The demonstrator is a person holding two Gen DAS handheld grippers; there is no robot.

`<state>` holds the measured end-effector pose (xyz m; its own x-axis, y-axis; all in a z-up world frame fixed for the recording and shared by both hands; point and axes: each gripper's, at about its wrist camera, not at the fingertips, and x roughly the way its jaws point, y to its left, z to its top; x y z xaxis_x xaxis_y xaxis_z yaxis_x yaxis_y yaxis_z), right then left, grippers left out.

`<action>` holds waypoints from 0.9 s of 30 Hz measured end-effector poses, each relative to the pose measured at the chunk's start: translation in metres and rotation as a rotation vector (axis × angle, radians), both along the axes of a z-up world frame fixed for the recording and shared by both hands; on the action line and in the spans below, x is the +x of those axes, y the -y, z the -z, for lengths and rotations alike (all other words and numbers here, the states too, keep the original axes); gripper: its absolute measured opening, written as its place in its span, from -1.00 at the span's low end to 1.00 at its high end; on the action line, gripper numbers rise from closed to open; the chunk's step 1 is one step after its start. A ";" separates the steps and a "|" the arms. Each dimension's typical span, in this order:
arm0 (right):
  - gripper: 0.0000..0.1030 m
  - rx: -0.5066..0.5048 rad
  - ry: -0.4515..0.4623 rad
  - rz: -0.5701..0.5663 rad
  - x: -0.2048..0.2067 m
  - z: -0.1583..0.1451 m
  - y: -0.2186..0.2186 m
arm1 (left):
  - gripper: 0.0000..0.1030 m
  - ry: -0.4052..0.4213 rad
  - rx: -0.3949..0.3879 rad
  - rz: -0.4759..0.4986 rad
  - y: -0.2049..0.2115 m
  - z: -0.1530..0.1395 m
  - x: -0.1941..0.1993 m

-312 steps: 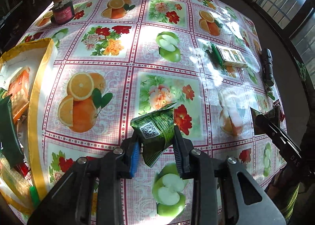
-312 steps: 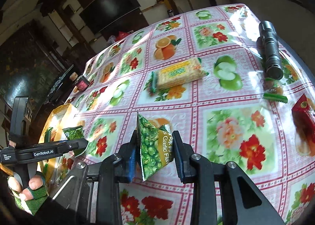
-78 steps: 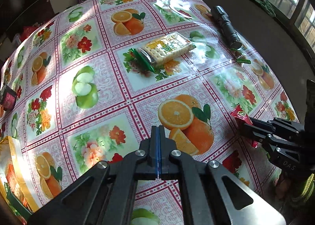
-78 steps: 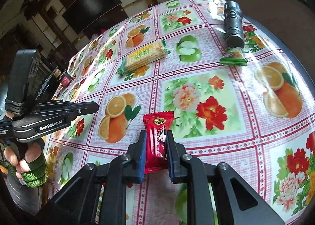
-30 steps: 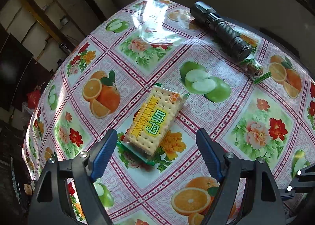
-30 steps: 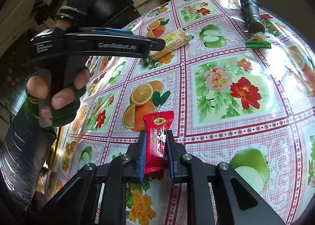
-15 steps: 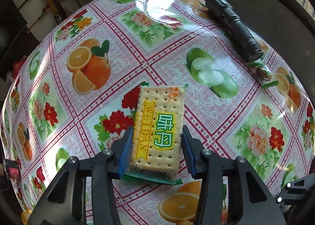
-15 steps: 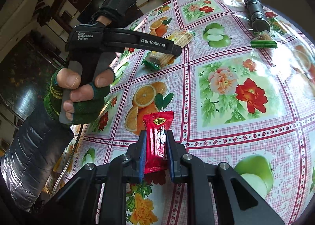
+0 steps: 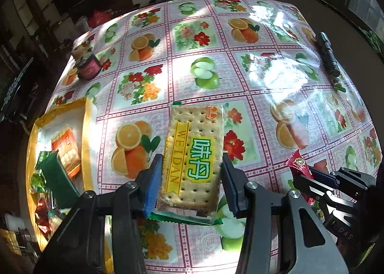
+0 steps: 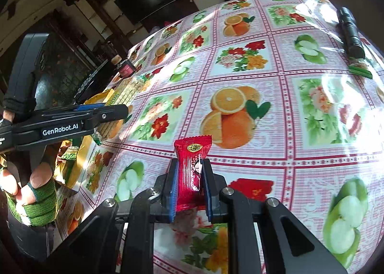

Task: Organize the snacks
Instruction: 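Carry the WEIDAN pack and red candy bar over the yellow tray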

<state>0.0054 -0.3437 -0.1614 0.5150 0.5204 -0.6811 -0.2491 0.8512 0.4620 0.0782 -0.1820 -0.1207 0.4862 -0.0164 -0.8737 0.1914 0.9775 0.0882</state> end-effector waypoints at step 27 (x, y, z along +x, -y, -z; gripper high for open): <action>-0.68 0.004 0.136 -0.421 0.026 -0.068 -0.209 | -0.07 0.047 -0.079 -0.412 -0.216 -0.010 -0.089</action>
